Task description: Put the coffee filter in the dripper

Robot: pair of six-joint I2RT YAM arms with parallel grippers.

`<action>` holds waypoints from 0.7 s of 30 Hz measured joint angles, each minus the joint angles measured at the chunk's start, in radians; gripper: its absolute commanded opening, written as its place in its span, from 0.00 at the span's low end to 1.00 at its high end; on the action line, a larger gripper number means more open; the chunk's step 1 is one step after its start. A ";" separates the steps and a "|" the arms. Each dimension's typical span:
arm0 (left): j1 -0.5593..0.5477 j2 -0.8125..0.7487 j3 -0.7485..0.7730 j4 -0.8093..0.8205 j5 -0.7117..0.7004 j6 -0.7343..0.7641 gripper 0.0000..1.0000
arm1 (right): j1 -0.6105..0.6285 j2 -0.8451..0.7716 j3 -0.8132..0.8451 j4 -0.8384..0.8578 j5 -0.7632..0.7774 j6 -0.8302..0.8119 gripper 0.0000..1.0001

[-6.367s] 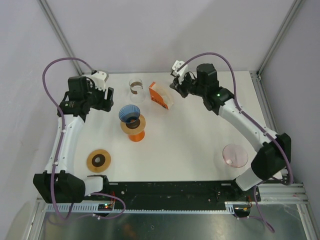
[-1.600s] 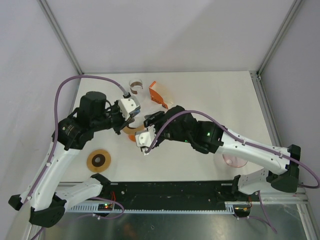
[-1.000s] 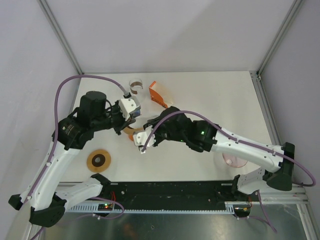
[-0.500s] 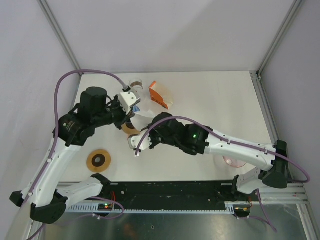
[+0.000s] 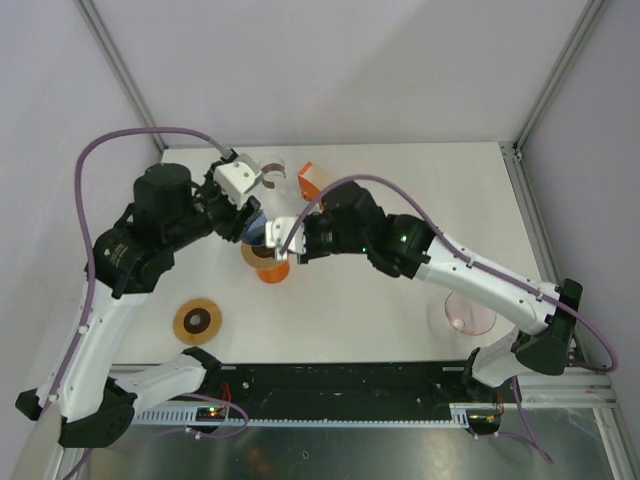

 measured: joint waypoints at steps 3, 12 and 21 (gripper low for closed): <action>0.032 0.001 0.047 0.010 -0.016 -0.013 0.63 | -0.053 0.023 0.056 0.005 -0.095 0.074 0.00; 0.264 0.011 0.072 0.090 -0.012 -0.077 0.67 | -0.090 0.191 0.229 -0.004 -0.233 0.216 0.00; 0.451 0.011 -0.042 0.145 0.031 -0.102 0.68 | -0.084 0.367 0.404 -0.111 -0.253 0.225 0.00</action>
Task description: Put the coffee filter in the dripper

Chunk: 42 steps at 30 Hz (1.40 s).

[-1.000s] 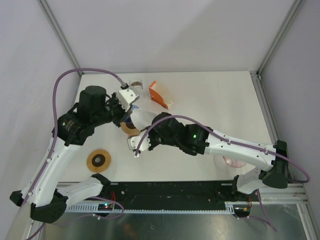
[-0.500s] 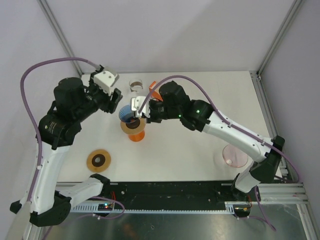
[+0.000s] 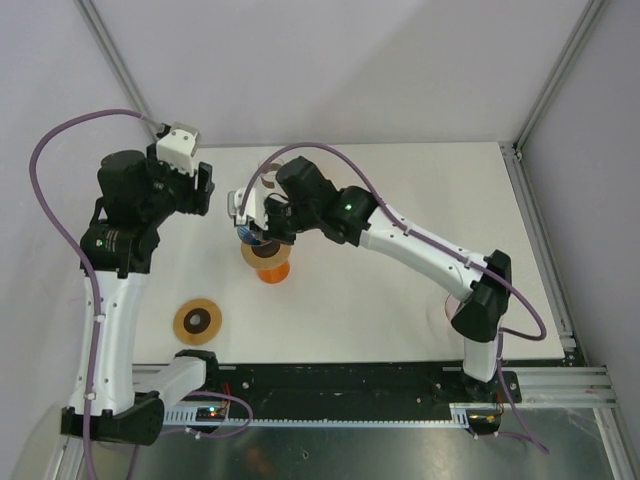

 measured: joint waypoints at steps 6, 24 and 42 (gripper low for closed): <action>0.032 -0.002 -0.067 0.013 0.029 0.000 0.68 | 0.007 0.063 0.026 -0.043 0.009 -0.006 0.00; 0.043 -0.014 -0.192 0.058 0.175 0.001 0.63 | -0.001 0.190 0.179 -0.165 -0.028 0.000 0.33; 0.035 -0.014 -0.188 0.061 0.289 0.009 0.09 | -0.011 0.003 0.073 -0.004 -0.137 0.097 0.58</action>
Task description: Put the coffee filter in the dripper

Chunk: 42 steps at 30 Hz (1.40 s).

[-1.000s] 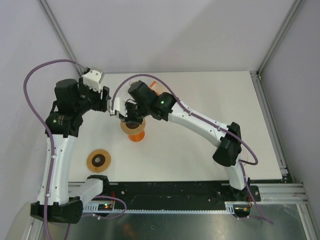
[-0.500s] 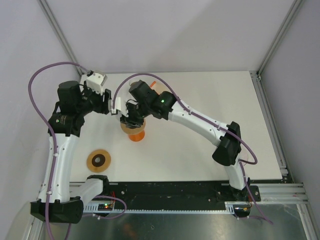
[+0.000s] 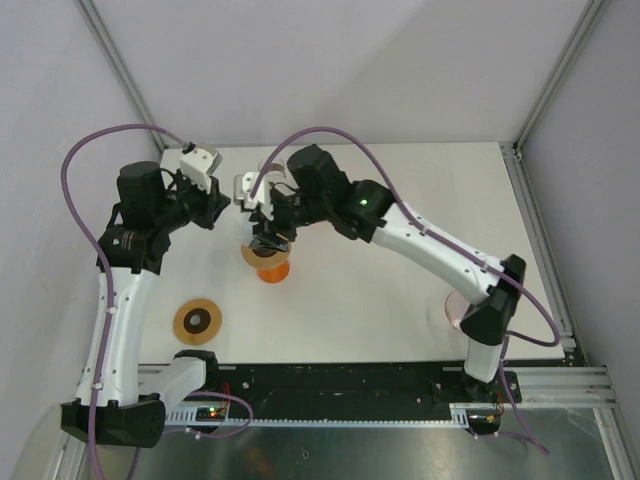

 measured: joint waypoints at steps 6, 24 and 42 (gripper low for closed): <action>-0.122 -0.004 0.000 0.000 0.040 0.037 0.00 | -0.061 -0.254 -0.281 0.116 0.073 0.090 0.65; -0.294 0.147 -0.033 -0.037 -0.087 0.118 0.00 | -0.366 -0.629 -0.736 0.206 0.304 0.345 0.79; -0.295 0.217 -0.066 -0.049 -0.129 0.151 0.00 | -0.372 -0.647 -0.795 0.205 0.307 0.355 0.89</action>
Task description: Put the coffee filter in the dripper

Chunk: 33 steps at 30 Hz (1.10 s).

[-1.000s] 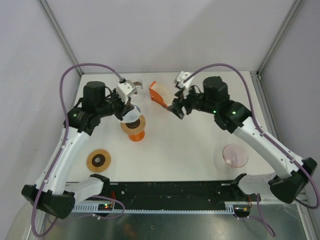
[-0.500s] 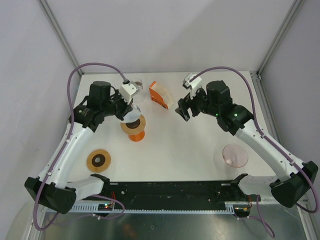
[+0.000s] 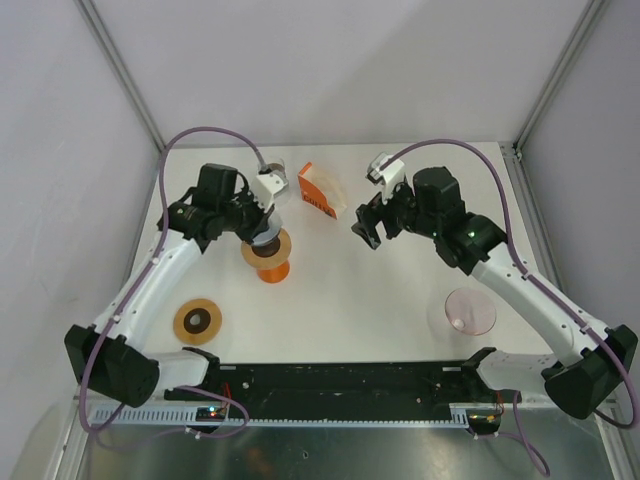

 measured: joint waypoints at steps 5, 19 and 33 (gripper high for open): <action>0.000 0.041 -0.027 0.004 0.000 0.012 0.00 | 0.000 -0.015 -0.028 0.001 0.000 0.003 0.90; 0.000 0.047 -0.103 0.023 -0.007 0.045 0.00 | 0.000 -0.016 -0.061 0.008 -0.001 0.014 0.99; -0.005 0.082 -0.010 0.004 -0.018 0.042 0.00 | 0.000 -0.016 -0.071 0.009 -0.002 0.016 0.99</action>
